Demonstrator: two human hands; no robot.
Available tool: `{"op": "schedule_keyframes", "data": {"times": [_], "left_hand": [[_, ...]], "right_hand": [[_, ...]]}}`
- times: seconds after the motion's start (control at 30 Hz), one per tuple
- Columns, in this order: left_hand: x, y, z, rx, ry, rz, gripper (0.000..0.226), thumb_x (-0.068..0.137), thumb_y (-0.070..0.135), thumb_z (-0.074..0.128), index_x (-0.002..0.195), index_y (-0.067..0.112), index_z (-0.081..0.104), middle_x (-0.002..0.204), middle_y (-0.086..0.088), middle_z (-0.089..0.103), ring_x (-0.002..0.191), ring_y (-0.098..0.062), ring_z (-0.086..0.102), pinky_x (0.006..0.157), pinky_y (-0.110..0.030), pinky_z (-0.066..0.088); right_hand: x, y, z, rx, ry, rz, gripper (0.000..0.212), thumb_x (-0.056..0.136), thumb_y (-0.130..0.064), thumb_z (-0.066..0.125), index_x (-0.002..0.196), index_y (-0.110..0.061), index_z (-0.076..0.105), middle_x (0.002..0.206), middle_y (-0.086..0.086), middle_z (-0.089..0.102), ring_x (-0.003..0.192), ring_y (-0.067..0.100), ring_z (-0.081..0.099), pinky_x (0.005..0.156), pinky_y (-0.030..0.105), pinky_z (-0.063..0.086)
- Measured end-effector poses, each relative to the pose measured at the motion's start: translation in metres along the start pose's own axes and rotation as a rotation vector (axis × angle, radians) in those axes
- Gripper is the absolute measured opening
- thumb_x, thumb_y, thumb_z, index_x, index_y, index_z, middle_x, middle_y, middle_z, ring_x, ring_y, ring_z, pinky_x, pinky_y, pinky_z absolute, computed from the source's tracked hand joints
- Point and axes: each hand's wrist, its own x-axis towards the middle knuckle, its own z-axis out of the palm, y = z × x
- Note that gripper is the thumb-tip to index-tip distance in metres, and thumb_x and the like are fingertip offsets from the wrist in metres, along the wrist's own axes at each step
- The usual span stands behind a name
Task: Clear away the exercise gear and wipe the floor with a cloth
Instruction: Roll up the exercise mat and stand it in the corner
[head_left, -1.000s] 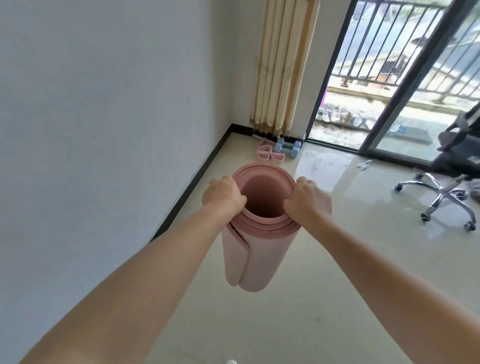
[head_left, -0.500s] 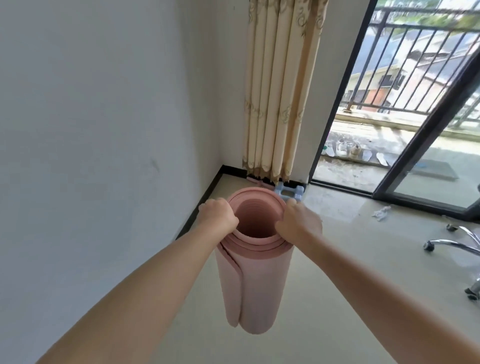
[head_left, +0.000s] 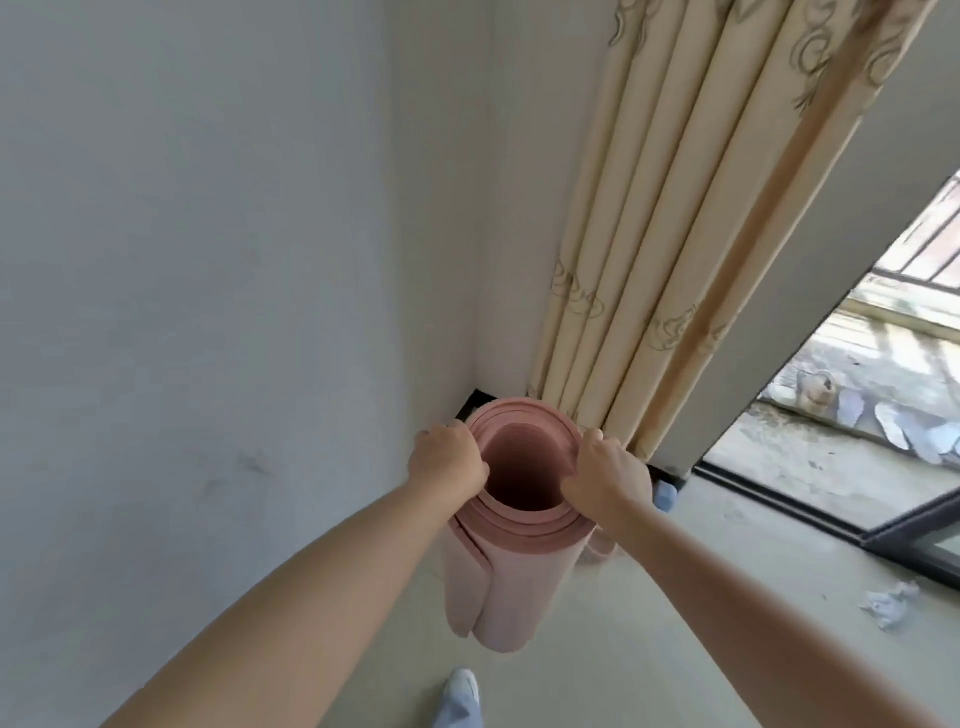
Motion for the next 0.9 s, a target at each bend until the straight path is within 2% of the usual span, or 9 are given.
{"op": "schedule_keyframes", "data": {"times": [0.27, 0.47, 0.57, 0.67, 0.77, 0.9], "left_hand": [[0.201, 0.042, 0.003, -0.027, 0.003, -0.124, 0.046, 0.093, 0.025, 0.054, 0.131, 0.003, 0.039, 0.134, -0.015, 0.042, 0.126, -0.029, 0.039, 0.095, -0.034, 0.045], [0.341, 0.063, 0.036, -0.063, 0.004, -0.281, 0.042, 0.096, 0.022, 0.049, 0.131, 0.002, 0.039, 0.136, -0.016, 0.042, 0.126, -0.029, 0.039, 0.101, -0.033, 0.039], [0.404, 0.067, 0.061, -0.116, 0.017, -0.337, 0.043, 0.097, 0.027, 0.046, 0.131, 0.003, 0.039, 0.133, -0.015, 0.043, 0.123, -0.027, 0.041, 0.097, -0.032, 0.043], [0.451, 0.070, 0.090, -0.200, 0.026, -0.411, 0.043, 0.097, 0.031, 0.046, 0.131, 0.005, 0.039, 0.131, -0.013, 0.044, 0.122, -0.025, 0.041, 0.093, -0.029, 0.046], [0.483, 0.071, 0.113, -0.259, 0.008, -0.476, 0.043, 0.098, 0.033, 0.044, 0.131, 0.005, 0.039, 0.132, -0.012, 0.042, 0.123, -0.025, 0.040, 0.097, -0.029, 0.044], [0.512, 0.068, 0.121, -0.344, 0.057, -0.436, 0.045, 0.098, 0.035, 0.041, 0.133, 0.006, 0.038, 0.133, -0.012, 0.041, 0.125, -0.025, 0.038, 0.099, -0.031, 0.041]], "right_hand": [[0.214, -0.021, 0.012, -0.020, -0.098, -0.004, 0.039, 0.084, -0.013, 0.051, 0.120, -0.002, 0.042, 0.125, 0.015, 0.051, 0.112, 0.033, 0.054, 0.089, 0.038, 0.045], [0.378, -0.024, 0.049, -0.042, -0.178, -0.104, 0.039, 0.089, -0.014, 0.050, 0.125, -0.002, 0.040, 0.128, 0.015, 0.048, 0.113, 0.033, 0.053, 0.091, 0.040, 0.049], [0.450, -0.023, 0.073, -0.064, -0.212, -0.156, 0.042, 0.091, -0.017, 0.052, 0.127, -0.003, 0.038, 0.127, 0.016, 0.048, 0.112, 0.030, 0.053, 0.091, 0.036, 0.050], [0.505, -0.020, 0.095, -0.088, -0.246, -0.189, 0.043, 0.090, -0.017, 0.054, 0.127, -0.002, 0.038, 0.126, 0.017, 0.048, 0.110, 0.027, 0.054, 0.089, 0.031, 0.051], [0.543, -0.019, 0.114, -0.163, -0.296, -0.251, 0.045, 0.089, -0.014, 0.054, 0.129, -0.002, 0.037, 0.129, 0.018, 0.045, 0.114, 0.028, 0.051, 0.093, 0.031, 0.048], [0.579, -0.018, 0.124, -0.171, -0.242, -0.340, 0.048, 0.091, -0.014, 0.050, 0.135, -0.001, 0.033, 0.133, 0.020, 0.043, 0.117, 0.031, 0.047, 0.094, 0.032, 0.046]]}}
